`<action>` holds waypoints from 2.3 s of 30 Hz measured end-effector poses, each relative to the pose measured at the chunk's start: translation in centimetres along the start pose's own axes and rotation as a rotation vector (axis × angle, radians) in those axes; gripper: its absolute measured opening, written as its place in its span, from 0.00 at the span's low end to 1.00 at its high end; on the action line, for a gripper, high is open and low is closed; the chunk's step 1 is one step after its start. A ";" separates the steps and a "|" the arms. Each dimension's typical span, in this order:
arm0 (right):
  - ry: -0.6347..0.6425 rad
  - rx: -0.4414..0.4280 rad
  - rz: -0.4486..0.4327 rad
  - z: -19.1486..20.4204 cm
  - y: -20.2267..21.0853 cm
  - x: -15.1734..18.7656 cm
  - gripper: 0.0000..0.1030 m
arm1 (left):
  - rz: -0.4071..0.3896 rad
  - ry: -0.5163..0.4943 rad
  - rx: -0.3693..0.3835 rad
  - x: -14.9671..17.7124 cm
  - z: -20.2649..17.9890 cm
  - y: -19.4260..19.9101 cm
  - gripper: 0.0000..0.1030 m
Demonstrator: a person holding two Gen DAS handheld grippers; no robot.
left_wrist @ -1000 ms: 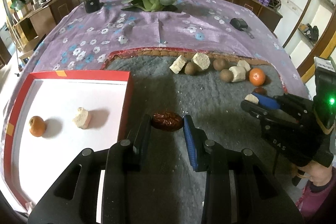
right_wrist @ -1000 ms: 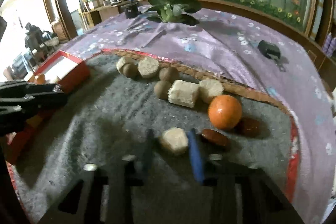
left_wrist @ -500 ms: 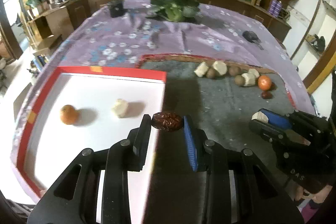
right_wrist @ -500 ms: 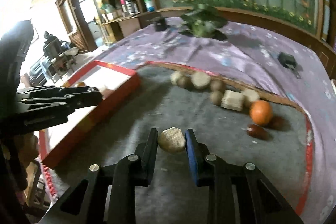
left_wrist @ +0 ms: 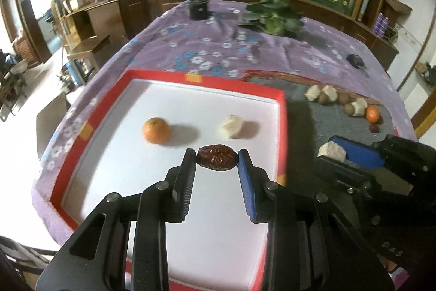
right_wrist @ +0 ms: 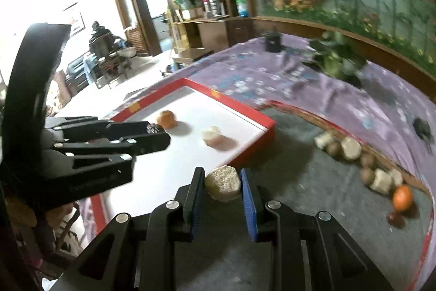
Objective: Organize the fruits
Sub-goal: 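Lower the date and biscuit into the white tray and open both grippers, then move both grippers back over the remaining items on the felt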
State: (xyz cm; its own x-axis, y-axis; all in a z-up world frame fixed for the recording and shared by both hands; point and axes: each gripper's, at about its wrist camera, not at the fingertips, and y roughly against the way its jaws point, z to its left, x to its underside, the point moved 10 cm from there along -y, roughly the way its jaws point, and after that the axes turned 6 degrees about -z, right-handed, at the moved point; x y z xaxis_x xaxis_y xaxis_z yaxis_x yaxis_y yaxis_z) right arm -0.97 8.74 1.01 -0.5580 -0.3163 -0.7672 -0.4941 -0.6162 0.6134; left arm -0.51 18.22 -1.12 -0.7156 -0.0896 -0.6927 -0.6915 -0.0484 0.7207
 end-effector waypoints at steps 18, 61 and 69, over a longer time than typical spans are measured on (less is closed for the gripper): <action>0.086 -0.043 0.109 4.1 -7.4 -0.6 0.25 | 0.074 0.109 -0.020 2.3 5.4 -2.4 0.30; -0.115 0.173 -0.003 -9.1 2.8 2.2 0.47 | 0.058 0.040 0.115 -1.1 -6.1 -2.2 0.50; -0.203 0.221 -0.012 -14.1 6.0 4.8 0.47 | 0.086 -0.032 0.160 -2.6 -11.6 -4.2 0.50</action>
State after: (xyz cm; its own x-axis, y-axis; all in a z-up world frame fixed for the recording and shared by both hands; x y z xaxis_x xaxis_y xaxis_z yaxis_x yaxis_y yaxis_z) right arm 2.74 -6.65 -1.60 -0.6622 -0.1454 -0.7351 -0.6222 -0.4399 0.6475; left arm 5.44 7.11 -2.05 -0.7736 -0.0545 -0.6313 -0.6328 0.1174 0.7654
